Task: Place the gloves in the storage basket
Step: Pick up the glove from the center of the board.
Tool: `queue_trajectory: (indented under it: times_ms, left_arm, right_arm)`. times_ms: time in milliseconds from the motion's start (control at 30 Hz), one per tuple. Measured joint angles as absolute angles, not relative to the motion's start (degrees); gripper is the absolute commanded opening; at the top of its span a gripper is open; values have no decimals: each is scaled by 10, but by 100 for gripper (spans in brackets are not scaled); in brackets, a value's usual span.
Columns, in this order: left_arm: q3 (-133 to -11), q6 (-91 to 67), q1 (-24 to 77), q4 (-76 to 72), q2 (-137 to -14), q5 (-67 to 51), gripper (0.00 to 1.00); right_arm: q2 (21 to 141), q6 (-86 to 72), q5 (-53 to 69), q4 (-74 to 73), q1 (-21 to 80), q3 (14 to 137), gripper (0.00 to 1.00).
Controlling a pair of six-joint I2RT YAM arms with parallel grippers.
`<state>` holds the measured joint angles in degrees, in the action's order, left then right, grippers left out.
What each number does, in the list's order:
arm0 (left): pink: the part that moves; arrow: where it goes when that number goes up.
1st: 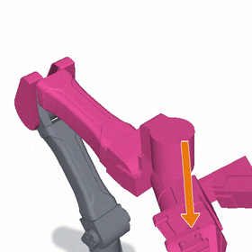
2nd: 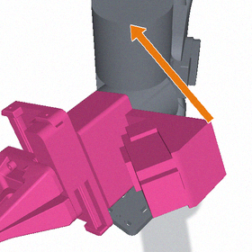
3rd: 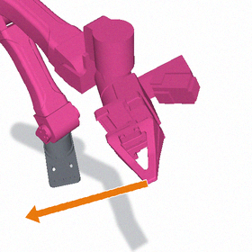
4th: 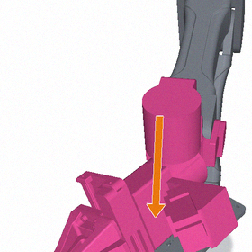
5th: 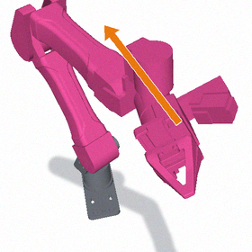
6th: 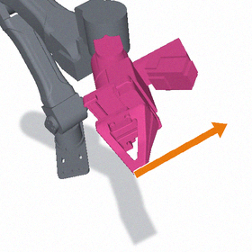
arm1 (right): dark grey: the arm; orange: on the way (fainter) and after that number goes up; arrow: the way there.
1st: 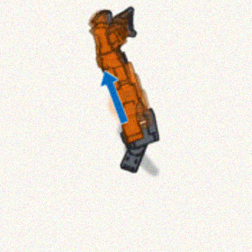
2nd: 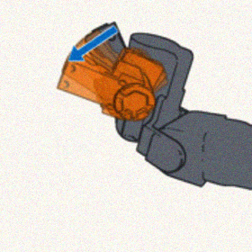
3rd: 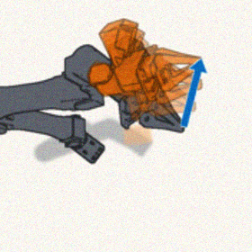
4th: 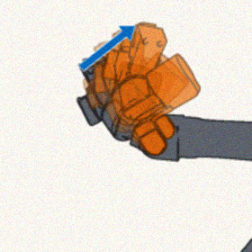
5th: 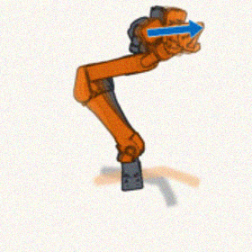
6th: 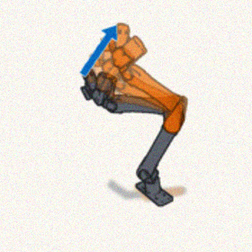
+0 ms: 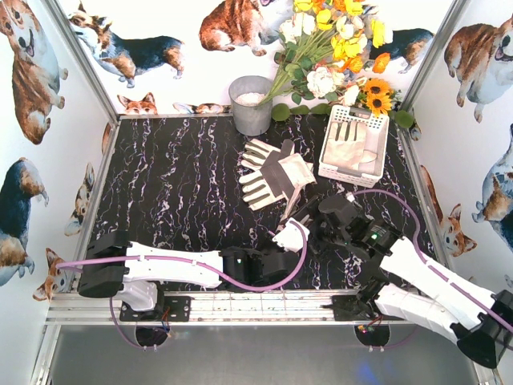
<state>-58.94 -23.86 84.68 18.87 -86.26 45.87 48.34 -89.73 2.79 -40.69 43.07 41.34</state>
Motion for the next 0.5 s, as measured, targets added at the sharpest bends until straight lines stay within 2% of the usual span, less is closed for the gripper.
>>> queue_trajectory:
  times_ms: [200, 400, 500]
  left_arm:
    - [-589, -241, 847, 186, -863, 456, 0]
    - [-589, -242, 847, 183, -861, 453, 0]
    - [-587, -242, 847, 177, -859, 448, 0]
  right_arm:
    - [521, -919, 14, -378, 446, 402, 99]
    - [563, -910, -16, -372, 447, 403, 90]
    - [578, -898, -39, -376, 447, 405, 88]
